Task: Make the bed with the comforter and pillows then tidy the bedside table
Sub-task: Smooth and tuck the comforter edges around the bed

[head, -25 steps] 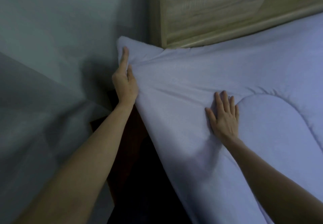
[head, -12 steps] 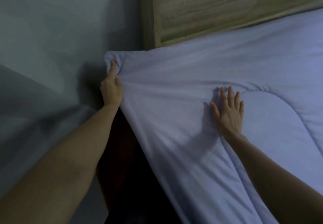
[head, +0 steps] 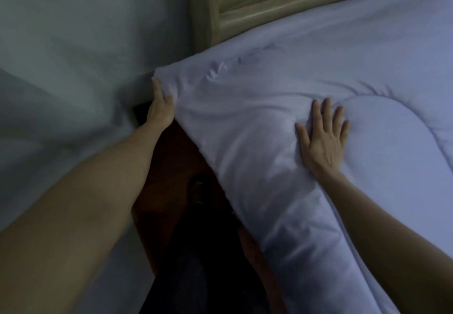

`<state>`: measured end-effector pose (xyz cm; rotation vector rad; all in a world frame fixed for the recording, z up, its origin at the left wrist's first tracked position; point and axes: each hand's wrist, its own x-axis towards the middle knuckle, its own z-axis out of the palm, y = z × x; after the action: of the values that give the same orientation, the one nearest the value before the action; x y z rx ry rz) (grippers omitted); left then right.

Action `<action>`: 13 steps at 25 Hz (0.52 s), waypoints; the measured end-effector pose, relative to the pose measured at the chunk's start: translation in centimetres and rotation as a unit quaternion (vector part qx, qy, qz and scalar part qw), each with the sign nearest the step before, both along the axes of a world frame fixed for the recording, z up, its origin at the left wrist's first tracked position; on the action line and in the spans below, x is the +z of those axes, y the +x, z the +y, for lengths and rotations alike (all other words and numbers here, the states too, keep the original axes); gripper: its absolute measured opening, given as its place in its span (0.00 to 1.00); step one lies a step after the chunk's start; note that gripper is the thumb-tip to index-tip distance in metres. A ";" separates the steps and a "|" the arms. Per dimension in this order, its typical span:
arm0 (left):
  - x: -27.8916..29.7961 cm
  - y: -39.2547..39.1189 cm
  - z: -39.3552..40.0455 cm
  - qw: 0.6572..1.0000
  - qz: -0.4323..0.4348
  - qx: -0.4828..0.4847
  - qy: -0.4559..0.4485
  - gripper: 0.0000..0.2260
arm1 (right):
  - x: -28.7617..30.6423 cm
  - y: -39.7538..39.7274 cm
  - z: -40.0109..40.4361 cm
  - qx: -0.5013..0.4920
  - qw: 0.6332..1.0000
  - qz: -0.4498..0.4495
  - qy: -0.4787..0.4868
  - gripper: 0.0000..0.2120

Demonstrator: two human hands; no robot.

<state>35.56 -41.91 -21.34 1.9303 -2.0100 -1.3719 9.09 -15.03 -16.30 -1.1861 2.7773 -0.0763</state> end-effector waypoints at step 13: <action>3.4 -12.4 6.6 0.823 -0.011 -0.507 -0.258 0.24 | -3.2 10.3 3.6 0.285 0.958 0.036 0.017 0.27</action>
<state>23.13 -35.35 -17.94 0.5978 -3.1318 -0.6468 19.41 -11.40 -19.49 -1.9529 2.3599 0.0699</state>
